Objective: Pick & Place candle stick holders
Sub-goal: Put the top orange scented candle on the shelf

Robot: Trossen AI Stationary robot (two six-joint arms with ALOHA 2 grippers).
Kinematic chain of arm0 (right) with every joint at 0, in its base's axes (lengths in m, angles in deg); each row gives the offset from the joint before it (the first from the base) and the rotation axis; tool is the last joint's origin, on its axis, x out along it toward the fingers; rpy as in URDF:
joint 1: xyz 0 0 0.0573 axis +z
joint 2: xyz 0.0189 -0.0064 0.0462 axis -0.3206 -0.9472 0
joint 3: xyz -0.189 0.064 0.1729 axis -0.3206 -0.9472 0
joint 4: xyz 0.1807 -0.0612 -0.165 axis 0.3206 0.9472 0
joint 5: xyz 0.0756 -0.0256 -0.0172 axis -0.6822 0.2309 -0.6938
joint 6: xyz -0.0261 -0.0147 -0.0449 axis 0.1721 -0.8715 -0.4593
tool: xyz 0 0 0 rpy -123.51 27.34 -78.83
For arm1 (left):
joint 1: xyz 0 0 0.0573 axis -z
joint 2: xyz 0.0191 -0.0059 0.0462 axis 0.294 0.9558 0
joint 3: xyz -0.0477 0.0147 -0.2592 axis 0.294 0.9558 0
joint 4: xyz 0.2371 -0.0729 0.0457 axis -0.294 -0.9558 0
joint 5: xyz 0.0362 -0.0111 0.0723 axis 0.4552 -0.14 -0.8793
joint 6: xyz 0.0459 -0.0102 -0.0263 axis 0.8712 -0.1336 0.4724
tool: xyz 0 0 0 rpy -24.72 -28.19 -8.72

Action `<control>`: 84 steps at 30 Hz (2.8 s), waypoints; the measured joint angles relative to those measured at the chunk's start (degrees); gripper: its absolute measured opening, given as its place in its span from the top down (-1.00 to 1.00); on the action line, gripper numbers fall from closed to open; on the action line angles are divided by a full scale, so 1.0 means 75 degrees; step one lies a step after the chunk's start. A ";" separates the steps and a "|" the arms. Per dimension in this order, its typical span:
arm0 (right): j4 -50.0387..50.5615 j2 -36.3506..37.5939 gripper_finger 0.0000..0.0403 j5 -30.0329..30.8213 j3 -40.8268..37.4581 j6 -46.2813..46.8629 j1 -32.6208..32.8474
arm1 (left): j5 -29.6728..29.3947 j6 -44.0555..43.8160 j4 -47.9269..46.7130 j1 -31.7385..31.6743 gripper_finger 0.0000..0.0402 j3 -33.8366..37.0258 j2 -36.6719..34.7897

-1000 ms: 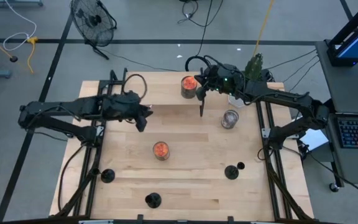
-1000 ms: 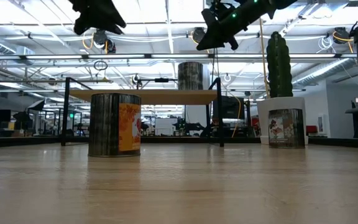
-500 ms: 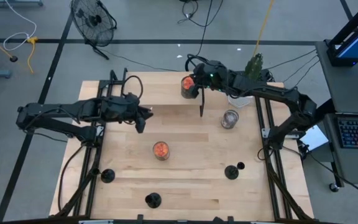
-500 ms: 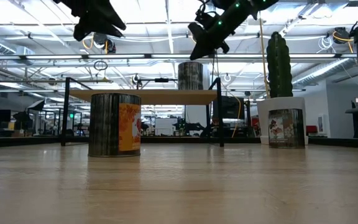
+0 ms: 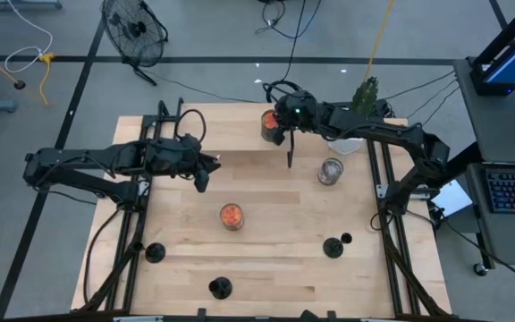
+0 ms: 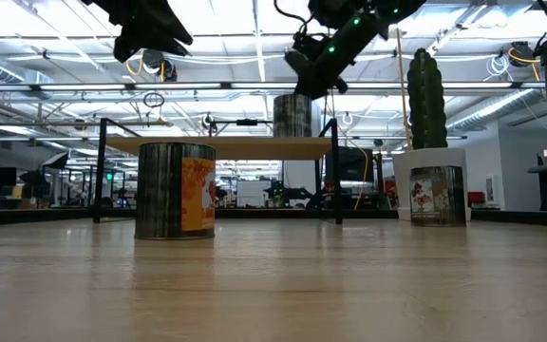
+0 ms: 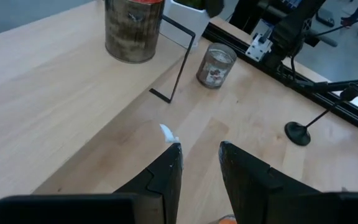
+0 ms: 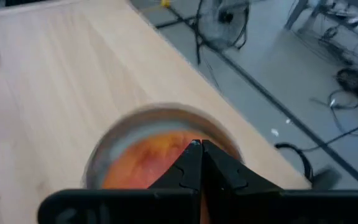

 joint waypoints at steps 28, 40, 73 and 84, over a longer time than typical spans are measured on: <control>0.0424 0.0422 1.00 -0.0205 -0.0013 -0.0455 -0.0059 | 0.0192 0.0005 0.0007 -0.0137 0.43 -0.0003 0.0000; 0.0496 0.0246 1.00 -0.0686 -0.0015 -0.0438 -0.0135 | 0.0207 -0.0140 0.0007 -0.0134 0.43 -0.0006 0.0000; 0.0924 0.1343 1.00 -0.0270 -0.1333 -0.0501 0.1207 | 0.0189 0.0001 -0.0012 -0.0134 0.43 -0.0006 0.0000; 0.0087 0.1331 1.00 0.0132 -0.1583 -0.0414 0.0891 | 0.0191 0.0003 -0.0009 -0.0134 0.43 -0.0009 0.0000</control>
